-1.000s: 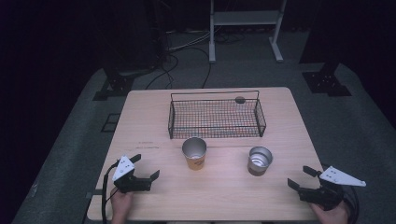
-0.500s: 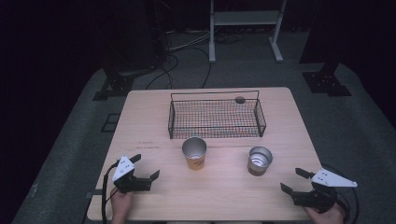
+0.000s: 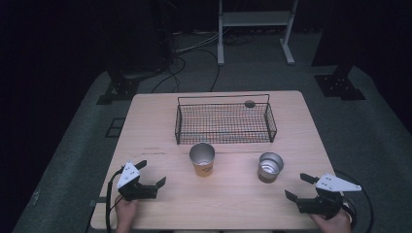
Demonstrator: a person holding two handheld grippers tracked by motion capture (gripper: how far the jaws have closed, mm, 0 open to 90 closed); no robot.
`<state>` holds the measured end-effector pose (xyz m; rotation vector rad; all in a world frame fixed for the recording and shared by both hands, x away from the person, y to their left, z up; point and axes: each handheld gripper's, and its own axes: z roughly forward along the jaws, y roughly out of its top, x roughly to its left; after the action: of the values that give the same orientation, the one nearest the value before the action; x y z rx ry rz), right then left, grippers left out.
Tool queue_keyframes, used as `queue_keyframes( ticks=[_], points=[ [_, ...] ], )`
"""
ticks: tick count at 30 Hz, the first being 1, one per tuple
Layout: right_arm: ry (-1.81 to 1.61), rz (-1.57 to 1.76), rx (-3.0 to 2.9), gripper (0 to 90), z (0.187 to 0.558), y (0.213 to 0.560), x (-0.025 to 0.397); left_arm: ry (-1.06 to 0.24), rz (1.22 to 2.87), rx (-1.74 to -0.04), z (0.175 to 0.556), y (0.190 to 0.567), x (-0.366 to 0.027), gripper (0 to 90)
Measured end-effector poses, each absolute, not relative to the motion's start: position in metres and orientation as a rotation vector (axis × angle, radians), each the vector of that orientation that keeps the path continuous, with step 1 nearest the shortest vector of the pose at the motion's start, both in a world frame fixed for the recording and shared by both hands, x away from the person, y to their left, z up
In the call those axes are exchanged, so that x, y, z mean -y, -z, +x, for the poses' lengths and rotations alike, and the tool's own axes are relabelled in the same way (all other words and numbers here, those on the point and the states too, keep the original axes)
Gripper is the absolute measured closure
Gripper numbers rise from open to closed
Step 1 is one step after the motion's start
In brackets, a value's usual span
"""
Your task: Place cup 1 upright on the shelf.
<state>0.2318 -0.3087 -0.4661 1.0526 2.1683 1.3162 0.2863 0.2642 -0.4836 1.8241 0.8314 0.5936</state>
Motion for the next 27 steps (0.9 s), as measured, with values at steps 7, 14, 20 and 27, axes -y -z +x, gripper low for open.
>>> queue_keyframes(
  ticks=[7, 14, 20, 27],
  points=[
    [-1.300, 1.047, -2.195, 13.2, 0.237, 0.465, 0.302, -0.593, 1.823, -0.830, 0.286, 0.484, -0.264, 0.0],
    [-1.288, 1.037, -2.214, 12.9, 0.243, 0.463, 0.295, -0.593, 1.823, -0.829, 0.286, 0.484, -0.264, 0.0],
    [-1.261, 1.032, -2.241, 12.6, 0.250, 0.460, 0.287, -0.593, 1.821, -0.828, 0.286, 0.484, -0.264, 0.0],
    [-1.227, 1.031, -2.266, 10.6, 0.261, 0.457, 0.279, -0.593, 1.820, -0.827, 0.286, 0.483, -0.264, 0.0]
  ],
)
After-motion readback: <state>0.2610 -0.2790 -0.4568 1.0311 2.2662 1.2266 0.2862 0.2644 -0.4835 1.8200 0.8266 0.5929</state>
